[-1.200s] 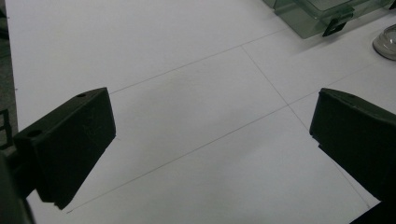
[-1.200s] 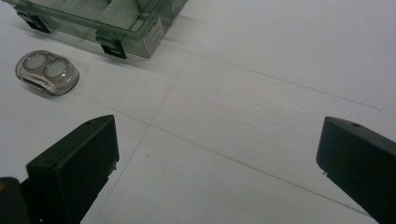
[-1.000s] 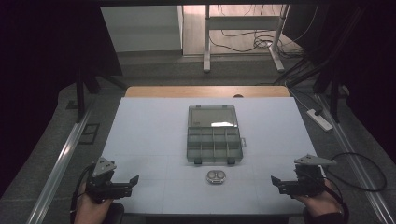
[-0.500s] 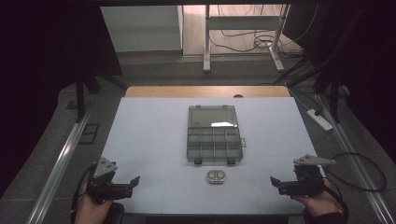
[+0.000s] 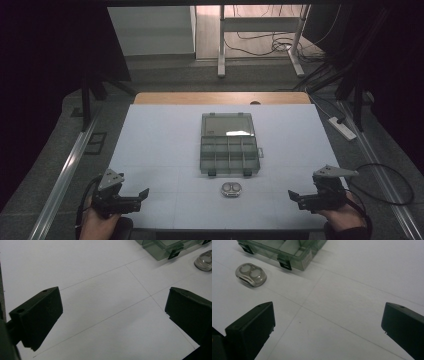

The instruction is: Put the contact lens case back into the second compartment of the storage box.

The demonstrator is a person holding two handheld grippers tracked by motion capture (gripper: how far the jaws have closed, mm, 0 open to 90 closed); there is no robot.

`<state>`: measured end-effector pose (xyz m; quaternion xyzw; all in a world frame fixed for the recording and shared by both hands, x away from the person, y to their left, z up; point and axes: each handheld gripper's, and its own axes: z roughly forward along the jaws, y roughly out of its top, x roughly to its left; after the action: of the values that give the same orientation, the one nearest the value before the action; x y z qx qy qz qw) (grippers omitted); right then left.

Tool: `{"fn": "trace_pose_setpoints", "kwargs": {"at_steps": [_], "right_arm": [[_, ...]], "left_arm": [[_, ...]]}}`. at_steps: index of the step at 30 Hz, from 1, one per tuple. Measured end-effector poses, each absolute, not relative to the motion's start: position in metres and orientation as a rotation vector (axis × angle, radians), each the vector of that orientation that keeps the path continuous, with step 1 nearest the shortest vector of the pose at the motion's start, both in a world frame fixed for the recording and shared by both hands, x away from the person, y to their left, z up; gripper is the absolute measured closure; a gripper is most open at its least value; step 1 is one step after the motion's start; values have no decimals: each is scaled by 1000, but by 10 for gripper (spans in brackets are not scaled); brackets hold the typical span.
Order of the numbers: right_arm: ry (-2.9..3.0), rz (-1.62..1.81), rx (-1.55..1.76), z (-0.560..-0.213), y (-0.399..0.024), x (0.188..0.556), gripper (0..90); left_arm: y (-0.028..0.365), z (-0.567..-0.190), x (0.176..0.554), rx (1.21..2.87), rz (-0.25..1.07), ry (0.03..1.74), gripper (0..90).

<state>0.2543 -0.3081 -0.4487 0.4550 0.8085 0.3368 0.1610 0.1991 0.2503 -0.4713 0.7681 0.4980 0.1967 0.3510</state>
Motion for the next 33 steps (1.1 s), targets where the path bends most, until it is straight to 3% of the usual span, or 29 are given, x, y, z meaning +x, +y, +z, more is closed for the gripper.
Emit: {"fn": "trace_pose_setpoints", "kwargs": {"at_steps": [33], "right_arm": [[2455,1144,1163,-444,-280,282,0]], "left_arm": [[251,-471,200,1982,505,1300,17]]}}
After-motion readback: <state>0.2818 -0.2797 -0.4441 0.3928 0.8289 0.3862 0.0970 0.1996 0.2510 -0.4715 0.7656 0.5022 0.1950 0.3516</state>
